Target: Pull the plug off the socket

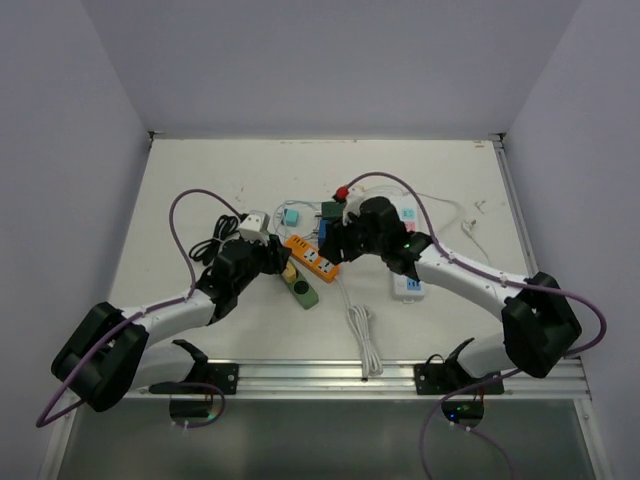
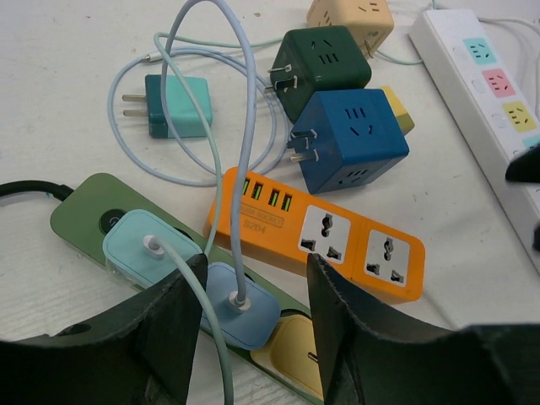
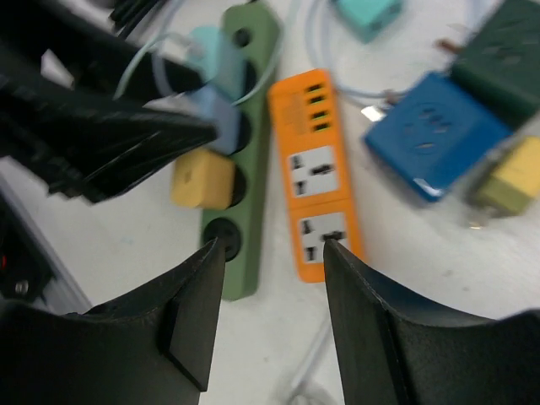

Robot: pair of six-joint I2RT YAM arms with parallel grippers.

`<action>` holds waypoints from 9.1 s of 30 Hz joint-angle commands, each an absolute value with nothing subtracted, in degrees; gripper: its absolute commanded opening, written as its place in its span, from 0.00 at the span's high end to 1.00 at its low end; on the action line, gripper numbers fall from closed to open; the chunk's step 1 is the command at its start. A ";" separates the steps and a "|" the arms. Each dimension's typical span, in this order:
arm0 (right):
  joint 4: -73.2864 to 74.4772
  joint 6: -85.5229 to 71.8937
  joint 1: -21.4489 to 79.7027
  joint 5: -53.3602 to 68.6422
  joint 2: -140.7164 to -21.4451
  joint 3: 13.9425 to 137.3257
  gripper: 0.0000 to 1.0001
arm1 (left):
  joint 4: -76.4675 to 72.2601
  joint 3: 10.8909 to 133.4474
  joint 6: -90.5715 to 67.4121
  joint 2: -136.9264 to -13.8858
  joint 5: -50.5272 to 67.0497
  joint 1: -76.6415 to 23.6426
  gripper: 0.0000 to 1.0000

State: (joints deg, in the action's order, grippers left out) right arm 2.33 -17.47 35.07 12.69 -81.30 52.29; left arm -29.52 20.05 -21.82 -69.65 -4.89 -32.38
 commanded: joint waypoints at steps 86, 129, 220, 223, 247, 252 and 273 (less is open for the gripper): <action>-6.41 -10.09 53.98 -13.46 -77.80 47.30 0.95 | -23.64 19.60 -20.92 -72.42 -11.34 -31.99 0.84; -9.06 -31.73 16.35 13.46 -96.08 55.37 0.36 | -23.03 19.17 -20.57 -70.06 -9.32 -32.08 0.41; -6.33 -2.46 54.76 10.55 -98.00 58.01 0.87 | -39.55 11.69 -24.61 -64.16 -10.98 -32.08 0.44; -6.59 -2.46 54.76 10.63 -97.91 57.48 0.87 | -42.61 10.46 -26.54 -63.98 -10.99 -31.99 0.48; -4.57 -4.56 54.76 10.55 -97.29 59.15 0.95 | -59.58 0.97 -37.78 -75.93 -12.74 -31.99 0.63; -5.53 -6.94 53.62 12.03 -96.94 59.59 1.00 | -60.38 0.00 -38.85 -78.05 -13.53 -32.08 0.66; -3.78 -5.28 54.05 12.22 -96.50 60.91 1.00 | -59.86 -1.23 -38.15 -83.32 -15.03 -33.66 0.71</action>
State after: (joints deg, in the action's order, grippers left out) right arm -6.22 -7.99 50.70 11.75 -99.68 58.43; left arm -68.69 4.05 -40.47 -81.73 -12.69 -33.45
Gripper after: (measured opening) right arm 0.360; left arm 0.304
